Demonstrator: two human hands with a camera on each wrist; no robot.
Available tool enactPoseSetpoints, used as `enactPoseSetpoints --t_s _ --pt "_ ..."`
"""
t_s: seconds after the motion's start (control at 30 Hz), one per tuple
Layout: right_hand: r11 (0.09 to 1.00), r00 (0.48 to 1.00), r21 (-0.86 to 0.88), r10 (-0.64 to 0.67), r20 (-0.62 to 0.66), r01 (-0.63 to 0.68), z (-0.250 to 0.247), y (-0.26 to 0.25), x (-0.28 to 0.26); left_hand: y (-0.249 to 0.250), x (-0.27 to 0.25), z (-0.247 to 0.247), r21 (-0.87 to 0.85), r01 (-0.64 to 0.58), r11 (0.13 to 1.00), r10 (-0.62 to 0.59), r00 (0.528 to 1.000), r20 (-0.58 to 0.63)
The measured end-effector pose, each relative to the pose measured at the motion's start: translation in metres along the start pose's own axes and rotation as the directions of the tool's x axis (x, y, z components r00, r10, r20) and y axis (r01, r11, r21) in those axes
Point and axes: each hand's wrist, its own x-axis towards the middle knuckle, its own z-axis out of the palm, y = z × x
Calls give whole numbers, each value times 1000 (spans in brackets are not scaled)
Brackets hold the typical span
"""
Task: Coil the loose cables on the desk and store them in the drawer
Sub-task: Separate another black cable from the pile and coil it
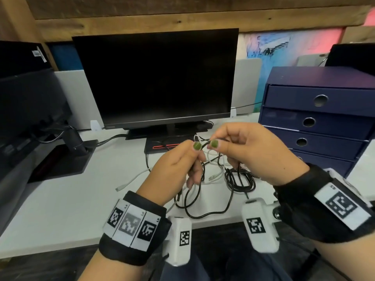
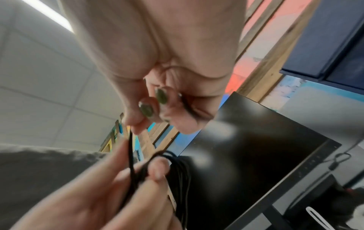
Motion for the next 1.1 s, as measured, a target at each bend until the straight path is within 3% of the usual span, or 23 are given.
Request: enactPoseSetpoints --t_s 0.1,0.2,0.33,0.43,0.53,0.67,0.73,0.8,0.9,1.0,1.1 --pt "990 990 97 -90 -110 100 3 -3 9 6 0 8 -230 -18 973 38 996 84" --pt "980 982 168 -77 -173 107 9 1 15 13 2 13 -344 -77 936 92 995 29" --pt "972 993 235 45 -107 -19 27 14 15 19 1 14 -482 -160 861 171 985 -22" --pt "965 990 224 138 19 -139 40 22 9 20 2 14 -516 -194 834 153 981 -122" --pt "950 948 155 236 215 -271 47 28 -1 16 4 10 -437 -238 867 137 959 -249" --pt "970 906 -37 239 349 -241 49 32 -12 9 7 9 -409 -235 882 101 941 -323" --pt "965 894 -163 255 370 -208 45 29 -15 4 8 8 -257 -205 944 109 933 -342" --pt "952 928 -283 207 310 -118 41 27 -16 -5 8 4 42 -110 993 117 953 -279" --pt "943 986 -322 124 114 -81 32 26 -11 -18 6 1 454 17 891 45 991 -124" --pt "952 999 -304 36 -27 -43 22 26 -3 -18 3 6 411 0 912 16 999 -35" --pt "947 997 -318 -68 -40 52 10 21 1 -11 5 10 240 -2 971 -2 1000 13"
